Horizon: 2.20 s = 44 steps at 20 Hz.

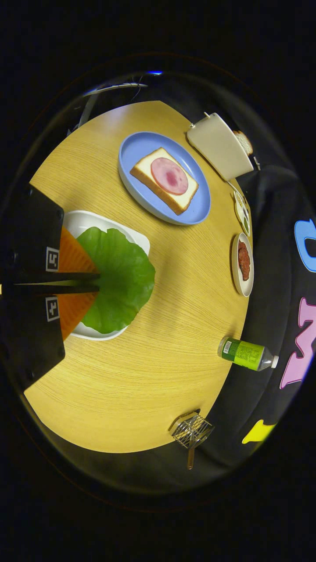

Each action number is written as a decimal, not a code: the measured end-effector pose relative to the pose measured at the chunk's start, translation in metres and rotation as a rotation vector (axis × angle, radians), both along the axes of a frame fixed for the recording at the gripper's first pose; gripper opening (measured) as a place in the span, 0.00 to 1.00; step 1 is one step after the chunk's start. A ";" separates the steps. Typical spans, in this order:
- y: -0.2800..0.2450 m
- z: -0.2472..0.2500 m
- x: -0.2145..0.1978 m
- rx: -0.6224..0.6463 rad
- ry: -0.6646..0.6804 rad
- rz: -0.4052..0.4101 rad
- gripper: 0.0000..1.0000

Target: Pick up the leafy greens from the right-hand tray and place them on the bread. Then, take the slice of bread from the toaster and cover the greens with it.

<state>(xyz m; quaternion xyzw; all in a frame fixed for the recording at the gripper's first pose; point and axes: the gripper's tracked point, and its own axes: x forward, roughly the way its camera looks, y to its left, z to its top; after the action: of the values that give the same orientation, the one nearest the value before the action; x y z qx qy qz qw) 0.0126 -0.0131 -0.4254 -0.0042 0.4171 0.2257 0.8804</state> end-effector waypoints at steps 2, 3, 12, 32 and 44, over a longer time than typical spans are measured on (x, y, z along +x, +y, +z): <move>-0.003 0.010 -0.002 0.007 -0.006 -0.010 0.06; -0.005 0.015 -0.003 0.007 -0.013 -0.014 0.06; 0.002 0.100 -0.006 0.045 -0.131 0.000 0.06; 0.176 0.139 0.022 0.113 -0.092 0.219 0.06; 0.175 0.149 0.032 0.105 -0.133 0.165 0.61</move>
<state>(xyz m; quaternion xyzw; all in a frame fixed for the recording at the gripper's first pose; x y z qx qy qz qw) 0.0449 0.1616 -0.2760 -0.0072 0.3436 0.3183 0.8835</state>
